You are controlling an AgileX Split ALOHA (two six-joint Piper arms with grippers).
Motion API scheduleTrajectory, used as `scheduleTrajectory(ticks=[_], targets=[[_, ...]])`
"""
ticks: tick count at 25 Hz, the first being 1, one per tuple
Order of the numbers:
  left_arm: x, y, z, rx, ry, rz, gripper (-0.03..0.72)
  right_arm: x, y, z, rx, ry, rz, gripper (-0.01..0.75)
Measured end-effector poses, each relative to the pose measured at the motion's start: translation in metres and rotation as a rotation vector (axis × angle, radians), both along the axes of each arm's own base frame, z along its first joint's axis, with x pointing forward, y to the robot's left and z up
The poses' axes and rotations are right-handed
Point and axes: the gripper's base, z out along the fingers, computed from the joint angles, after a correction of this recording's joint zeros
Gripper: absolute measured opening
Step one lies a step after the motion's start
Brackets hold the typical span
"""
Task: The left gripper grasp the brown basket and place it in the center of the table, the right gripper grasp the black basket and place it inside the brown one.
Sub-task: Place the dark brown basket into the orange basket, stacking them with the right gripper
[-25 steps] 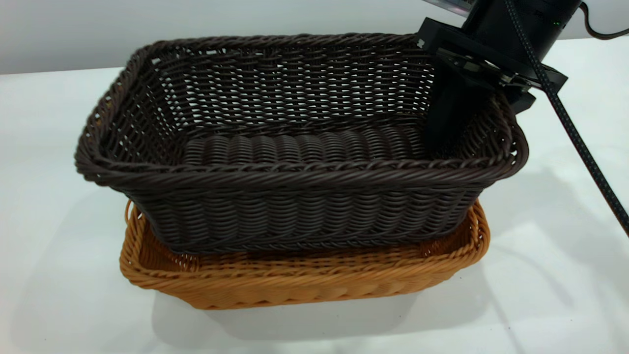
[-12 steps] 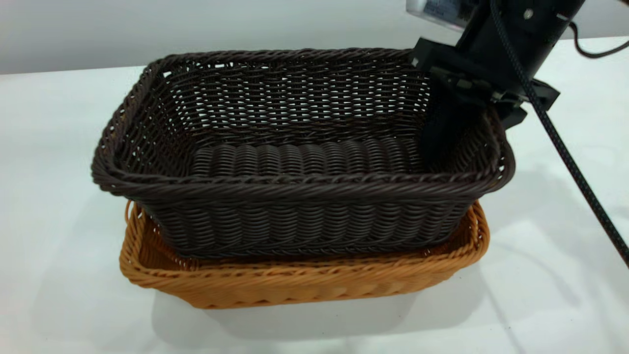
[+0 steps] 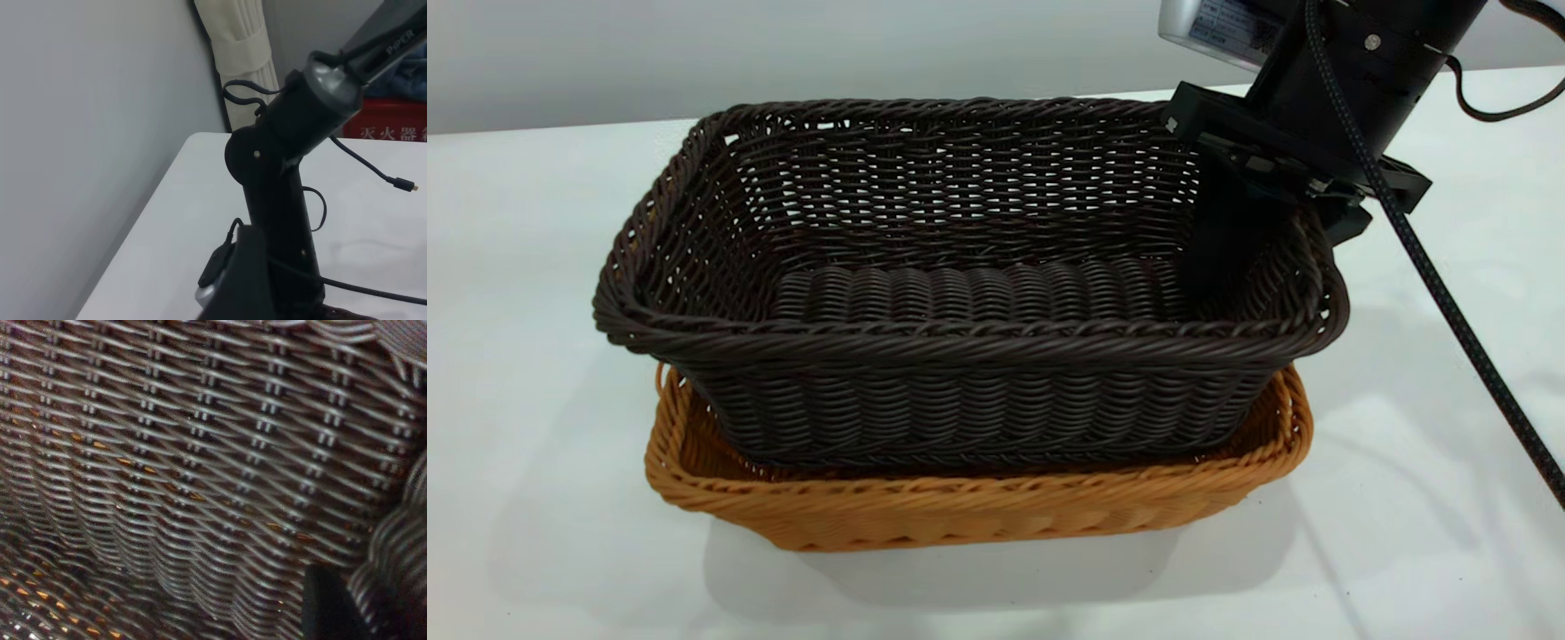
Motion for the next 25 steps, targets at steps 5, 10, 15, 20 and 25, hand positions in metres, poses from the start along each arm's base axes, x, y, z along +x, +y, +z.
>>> scheduleTrajectory(ticks=[5,10,15,20,25], targets=[[0.0,0.0,0.0,-0.001,0.002,0.001,0.604,-0.0004,-0.0004,-0.0004,0.005,-0.019,0.049,0.242],[-0.0001,-0.0001,0.0001,-0.003,0.004,0.001,0.604,-0.0005,0.0,-0.0002,0.015,-0.029,0.072,0.25],[-0.0002,-0.0001,0.0001,-0.004,0.007,0.001,0.604,-0.0011,0.0022,0.0011,0.04,-0.016,0.06,0.429],[-0.0002,-0.0002,0.0002,-0.007,0.01,0.002,0.604,-0.0024,0.0029,0.0019,0.044,-0.002,0.065,0.561],[-0.0002,-0.0002,0.0002,-0.007,0.011,0.002,0.604,-0.0021,0.0008,0.001,0.025,-0.009,0.078,0.575]])
